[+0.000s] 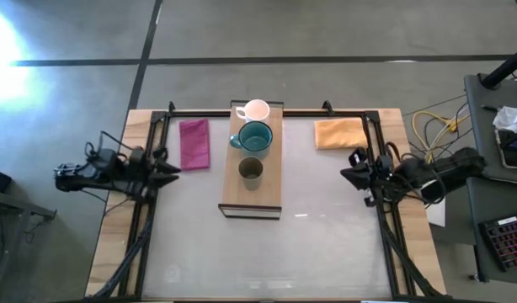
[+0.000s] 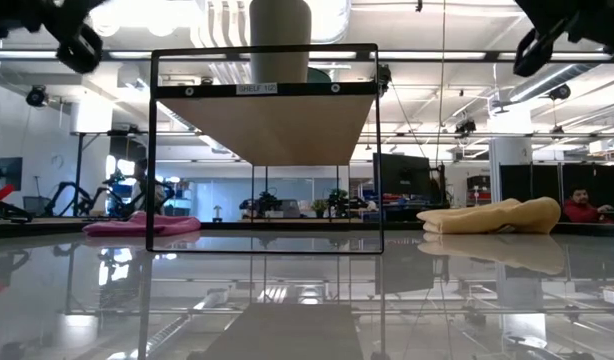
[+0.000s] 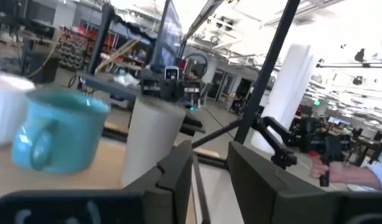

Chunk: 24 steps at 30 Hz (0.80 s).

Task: Stack small to large cups/mugs on shelf
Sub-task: Return to Home Position

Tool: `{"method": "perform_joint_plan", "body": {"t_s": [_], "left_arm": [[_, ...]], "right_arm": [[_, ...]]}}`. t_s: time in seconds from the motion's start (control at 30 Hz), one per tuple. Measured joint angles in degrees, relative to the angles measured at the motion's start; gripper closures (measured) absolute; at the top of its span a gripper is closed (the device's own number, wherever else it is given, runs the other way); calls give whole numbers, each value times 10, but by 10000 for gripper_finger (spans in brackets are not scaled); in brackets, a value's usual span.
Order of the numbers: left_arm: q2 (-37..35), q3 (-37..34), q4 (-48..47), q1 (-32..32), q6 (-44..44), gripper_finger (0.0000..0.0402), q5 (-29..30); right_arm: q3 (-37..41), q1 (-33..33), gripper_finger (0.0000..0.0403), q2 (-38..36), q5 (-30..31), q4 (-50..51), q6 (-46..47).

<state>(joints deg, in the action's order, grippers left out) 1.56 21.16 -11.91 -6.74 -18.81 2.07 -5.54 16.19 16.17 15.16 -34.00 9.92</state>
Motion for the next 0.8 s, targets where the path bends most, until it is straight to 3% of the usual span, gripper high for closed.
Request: {"method": "perform_joint_plan", "body": {"t_s": [0.27, 0.47, 0.8], "left_arm": [[-1, -104, 83, 0, -47, 311, 0], [-1, -125, 63, 17, -50, 311, 2], [3, -203, 117, 76, -100, 311, -28]], "right_arm": [[50, 0, 394, -16, -1, -71, -36], [50, 0, 394, -35, 1, -65, -100], [50, 0, 394, -50, 75, 41, -158]]}}
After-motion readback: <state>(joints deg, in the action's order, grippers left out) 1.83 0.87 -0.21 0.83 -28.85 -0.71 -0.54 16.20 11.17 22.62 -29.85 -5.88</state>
